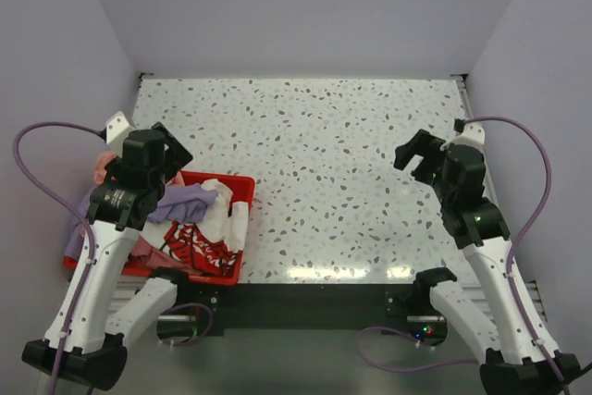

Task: Fold and stack the t-shirts
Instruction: Grab the tshirt from the pile

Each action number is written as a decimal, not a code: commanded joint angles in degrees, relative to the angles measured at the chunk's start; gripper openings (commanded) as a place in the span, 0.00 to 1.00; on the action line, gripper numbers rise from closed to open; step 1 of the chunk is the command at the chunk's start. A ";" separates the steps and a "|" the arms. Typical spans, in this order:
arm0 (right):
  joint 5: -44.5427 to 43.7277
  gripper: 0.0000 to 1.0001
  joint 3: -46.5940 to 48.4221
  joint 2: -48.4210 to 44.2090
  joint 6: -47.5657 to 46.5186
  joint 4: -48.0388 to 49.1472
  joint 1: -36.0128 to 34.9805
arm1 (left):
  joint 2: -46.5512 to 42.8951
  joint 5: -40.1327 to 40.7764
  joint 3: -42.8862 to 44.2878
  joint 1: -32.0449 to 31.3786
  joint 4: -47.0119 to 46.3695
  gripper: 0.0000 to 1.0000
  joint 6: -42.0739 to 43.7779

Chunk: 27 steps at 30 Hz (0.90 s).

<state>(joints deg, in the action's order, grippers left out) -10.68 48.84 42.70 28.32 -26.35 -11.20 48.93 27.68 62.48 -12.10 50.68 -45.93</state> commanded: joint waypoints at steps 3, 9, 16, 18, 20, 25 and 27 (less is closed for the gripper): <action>2.06 0.99 -2.25 -2.44 -4.04 5.69 0.04 | 2.31 9.48 3.00 0.50 3.98 1.00 -7.23; 14.77 0.99 -6.48 -1.04 -9.41 11.67 0.13 | 12.85 14.05 5.20 6.73 9.43 1.00 -13.20; 18.23 0.99 -2.61 5.64 -9.95 6.40 0.13 | 18.30 6.95 0.82 18.32 1.01 1.00 -14.36; 19.28 0.99 -2.70 6.26 -9.77 6.84 0.13 | 19.10 5.99 -0.33 19.39 -1.45 1.00 -14.45; 19.99 0.99 -2.26 6.26 -10.03 6.84 0.04 | 19.89 5.28 -1.65 20.80 -4.16 1.00 -13.49; 20.08 0.99 -3.84 5.20 -9.15 8.68 0.04 | 23.48 2.47 -3.77 23.52 -7.17 0.94 -13.30; 19.56 0.99 -2.62 5.03 -9.42 7.11 0.04 | 24.37 0.54 -4.20 24.05 -8.04 0.82 -13.57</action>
<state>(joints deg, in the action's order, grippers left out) 7.60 43.53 48.88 19.42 -19.70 -11.20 72.07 31.27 58.98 10.66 47.22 -59.07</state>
